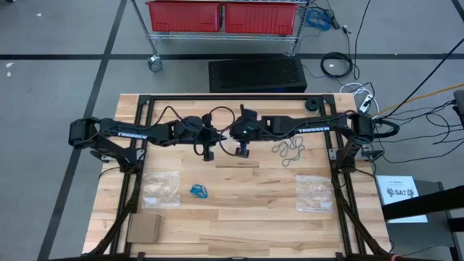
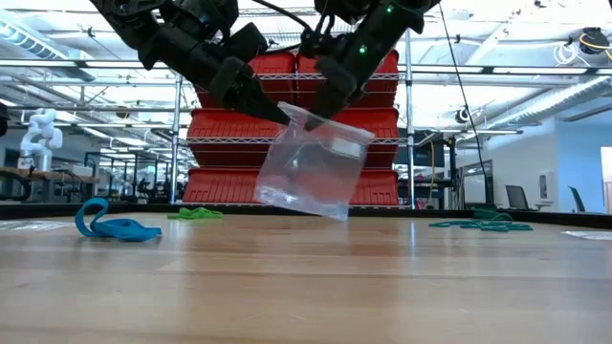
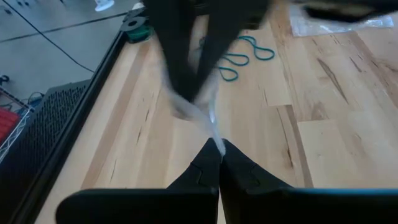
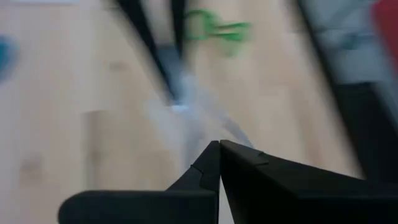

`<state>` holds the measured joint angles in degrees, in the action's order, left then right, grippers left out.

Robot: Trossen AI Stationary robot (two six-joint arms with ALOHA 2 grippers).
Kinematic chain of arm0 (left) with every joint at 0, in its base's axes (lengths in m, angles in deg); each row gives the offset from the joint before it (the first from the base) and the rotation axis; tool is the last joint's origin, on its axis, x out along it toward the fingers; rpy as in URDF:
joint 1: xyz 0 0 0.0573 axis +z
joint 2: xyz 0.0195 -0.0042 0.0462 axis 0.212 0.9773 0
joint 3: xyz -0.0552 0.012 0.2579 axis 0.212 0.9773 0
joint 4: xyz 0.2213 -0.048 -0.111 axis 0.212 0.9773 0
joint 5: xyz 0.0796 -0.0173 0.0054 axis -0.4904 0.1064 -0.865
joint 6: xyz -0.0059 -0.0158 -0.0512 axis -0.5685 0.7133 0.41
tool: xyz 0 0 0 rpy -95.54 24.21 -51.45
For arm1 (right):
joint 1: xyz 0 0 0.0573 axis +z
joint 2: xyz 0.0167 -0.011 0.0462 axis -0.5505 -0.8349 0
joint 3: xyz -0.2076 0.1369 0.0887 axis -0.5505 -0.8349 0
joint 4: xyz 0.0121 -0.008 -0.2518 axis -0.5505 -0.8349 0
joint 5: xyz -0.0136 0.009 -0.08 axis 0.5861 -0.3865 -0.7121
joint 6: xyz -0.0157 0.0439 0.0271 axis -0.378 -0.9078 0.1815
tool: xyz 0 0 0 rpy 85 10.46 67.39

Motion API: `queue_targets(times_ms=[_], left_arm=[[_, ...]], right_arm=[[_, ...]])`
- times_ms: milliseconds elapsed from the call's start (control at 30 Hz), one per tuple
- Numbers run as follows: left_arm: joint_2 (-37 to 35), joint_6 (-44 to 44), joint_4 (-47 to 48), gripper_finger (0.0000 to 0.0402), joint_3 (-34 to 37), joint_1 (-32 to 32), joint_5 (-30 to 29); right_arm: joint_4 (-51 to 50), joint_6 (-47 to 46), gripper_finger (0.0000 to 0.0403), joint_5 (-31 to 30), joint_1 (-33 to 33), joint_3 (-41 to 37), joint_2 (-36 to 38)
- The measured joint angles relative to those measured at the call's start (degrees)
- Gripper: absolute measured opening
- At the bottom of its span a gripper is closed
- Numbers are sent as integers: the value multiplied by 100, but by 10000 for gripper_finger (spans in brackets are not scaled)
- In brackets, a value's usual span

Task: Sort rubber bands
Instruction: Open the top transparent zip lock bag

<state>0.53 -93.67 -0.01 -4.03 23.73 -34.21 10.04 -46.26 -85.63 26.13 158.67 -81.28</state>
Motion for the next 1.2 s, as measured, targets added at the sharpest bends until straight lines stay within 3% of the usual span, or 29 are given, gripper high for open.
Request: queue_targets(times_ms=[133, 433, 600, 800, 933, 1100, 1200], left_arm=[[0, 22, 0, 0, 0, 0, 0], [2, 136, -2, 0, -2, 0, -153], [2, 138, -4, 0, -2, 0, -107], [2, 273, -69, 0, -3, 0, 189], [3, 280, -158, 0, -4, -21, 197], [5, 280, -225, 0, -4, -78, 199], [5, 280, -227, 0, -4, -76, 190]], right_arm=[[-140, -8, 0, 702, -23, 0, 0], [-798, -72, 0, 1389, -10, -48, 0], [-813, -199, 20, 858, 72, -48, 0], [-263, -155, 99, -11, 32, -48, 0], [183, -30, 129, 68, -38, -48, 3], [247, 51, 136, 626, -105, -48, -87], [174, 46, 150, 651, -85, -48, -158]])
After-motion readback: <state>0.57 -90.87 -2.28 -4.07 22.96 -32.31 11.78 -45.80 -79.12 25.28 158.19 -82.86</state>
